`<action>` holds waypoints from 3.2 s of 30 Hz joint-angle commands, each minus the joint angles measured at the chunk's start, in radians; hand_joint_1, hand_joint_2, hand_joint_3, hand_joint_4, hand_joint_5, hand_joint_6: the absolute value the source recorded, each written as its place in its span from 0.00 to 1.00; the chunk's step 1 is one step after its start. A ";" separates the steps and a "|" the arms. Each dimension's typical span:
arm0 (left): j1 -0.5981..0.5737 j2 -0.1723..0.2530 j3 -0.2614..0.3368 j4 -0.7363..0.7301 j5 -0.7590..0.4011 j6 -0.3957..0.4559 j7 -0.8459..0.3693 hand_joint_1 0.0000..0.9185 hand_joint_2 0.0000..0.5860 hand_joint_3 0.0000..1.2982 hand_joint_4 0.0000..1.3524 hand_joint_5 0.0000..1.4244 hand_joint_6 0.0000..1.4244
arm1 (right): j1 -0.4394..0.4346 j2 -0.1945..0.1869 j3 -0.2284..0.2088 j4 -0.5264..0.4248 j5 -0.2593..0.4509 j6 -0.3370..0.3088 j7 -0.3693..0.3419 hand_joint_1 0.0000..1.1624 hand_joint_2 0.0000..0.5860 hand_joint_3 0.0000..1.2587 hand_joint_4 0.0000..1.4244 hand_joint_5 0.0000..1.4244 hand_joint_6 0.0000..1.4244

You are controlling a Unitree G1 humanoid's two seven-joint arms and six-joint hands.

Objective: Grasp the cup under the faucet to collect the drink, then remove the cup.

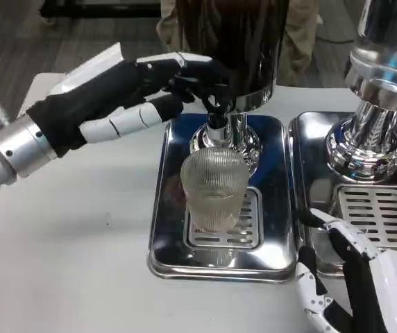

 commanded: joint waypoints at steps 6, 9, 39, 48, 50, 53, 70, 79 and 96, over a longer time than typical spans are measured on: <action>-0.015 0.014 0.008 -0.042 0.004 -0.026 -0.055 0.00 0.20 0.22 0.20 0.23 0.25 | -0.018 0.003 -0.001 0.034 0.022 -0.020 -0.013 0.36 0.89 0.25 0.22 0.16 0.20; -0.009 0.030 0.015 -0.055 0.012 -0.055 -0.047 0.00 0.20 0.22 0.20 0.23 0.25 | -0.034 0.002 0.000 0.049 0.029 -0.024 -0.010 0.36 0.89 0.25 0.22 0.17 0.20; 0.082 0.059 0.003 -0.158 -0.003 -0.031 -0.060 0.00 0.19 0.23 0.21 0.23 0.23 | -0.074 0.022 -0.026 0.055 0.158 -0.006 0.056 0.35 0.90 0.23 0.19 0.16 0.19; 0.108 0.069 -0.004 -0.180 0.016 -0.047 -0.049 0.00 0.19 0.23 0.21 0.23 0.23 | -0.102 0.043 -0.043 0.046 0.204 0.009 0.110 0.33 0.88 0.21 0.17 0.15 0.19; 0.115 0.071 -0.005 -0.184 0.023 -0.052 -0.044 0.00 0.19 0.23 0.21 0.23 0.23 | -0.108 0.050 -0.045 0.041 0.224 0.013 0.128 0.33 0.88 0.21 0.17 0.14 0.19; 0.127 0.076 -0.009 -0.189 0.038 -0.063 -0.034 0.00 0.19 0.23 0.21 0.23 0.23 | -0.127 0.055 -0.044 0.038 0.269 0.016 0.172 0.34 0.68 0.19 0.15 0.13 0.19; 0.156 0.080 -0.029 -0.214 0.054 -0.051 0.001 0.00 0.21 0.22 0.21 0.23 0.22 | -0.212 0.045 -0.038 0.015 0.323 0.093 0.349 0.39 0.38 0.00 0.00 0.03 0.16; 0.163 0.083 -0.030 -0.219 0.052 -0.047 0.004 0.00 0.22 0.22 0.21 0.23 0.22 | -0.279 0.048 -0.033 0.048 0.336 0.130 0.402 0.41 0.35 0.00 0.00 0.00 0.13; 0.177 0.087 -0.030 -0.233 0.055 -0.043 0.015 0.00 0.24 0.22 0.21 0.22 0.20 | -0.381 0.064 -0.029 0.149 0.371 0.142 0.413 0.43 0.33 0.00 0.00 0.00 0.10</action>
